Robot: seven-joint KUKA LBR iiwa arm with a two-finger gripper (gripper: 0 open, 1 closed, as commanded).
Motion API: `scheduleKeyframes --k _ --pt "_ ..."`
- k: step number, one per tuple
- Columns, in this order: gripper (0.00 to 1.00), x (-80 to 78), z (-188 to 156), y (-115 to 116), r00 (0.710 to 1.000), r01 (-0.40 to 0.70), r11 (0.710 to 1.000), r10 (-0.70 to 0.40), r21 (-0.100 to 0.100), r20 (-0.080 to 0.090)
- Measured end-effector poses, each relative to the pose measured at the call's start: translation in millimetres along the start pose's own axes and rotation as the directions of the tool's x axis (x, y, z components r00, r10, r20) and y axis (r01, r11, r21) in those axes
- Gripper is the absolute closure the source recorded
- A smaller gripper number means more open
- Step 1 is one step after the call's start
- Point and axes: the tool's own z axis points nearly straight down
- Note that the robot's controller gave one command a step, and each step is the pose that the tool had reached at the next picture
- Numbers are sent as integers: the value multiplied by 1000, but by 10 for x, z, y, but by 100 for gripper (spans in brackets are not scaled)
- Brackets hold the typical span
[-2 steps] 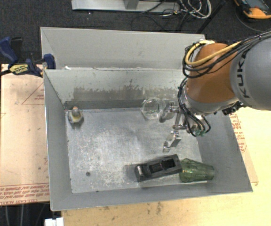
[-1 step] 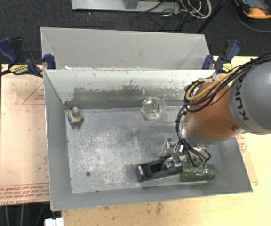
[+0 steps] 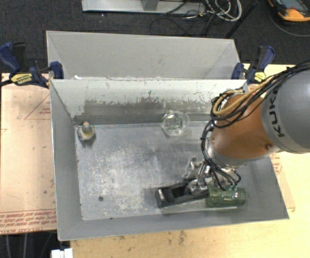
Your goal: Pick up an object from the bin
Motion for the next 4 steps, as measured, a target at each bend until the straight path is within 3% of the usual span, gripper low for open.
scheduleKeyframes --k 1,3,4 --pt "100 -124 -1404 244 1000 -10 1000 10 10 1" --pt "100 -105 -1244 211 998 -70 998 70 10 5" --pt "100 -53 -720 247 960 -279 960 279 10 3"
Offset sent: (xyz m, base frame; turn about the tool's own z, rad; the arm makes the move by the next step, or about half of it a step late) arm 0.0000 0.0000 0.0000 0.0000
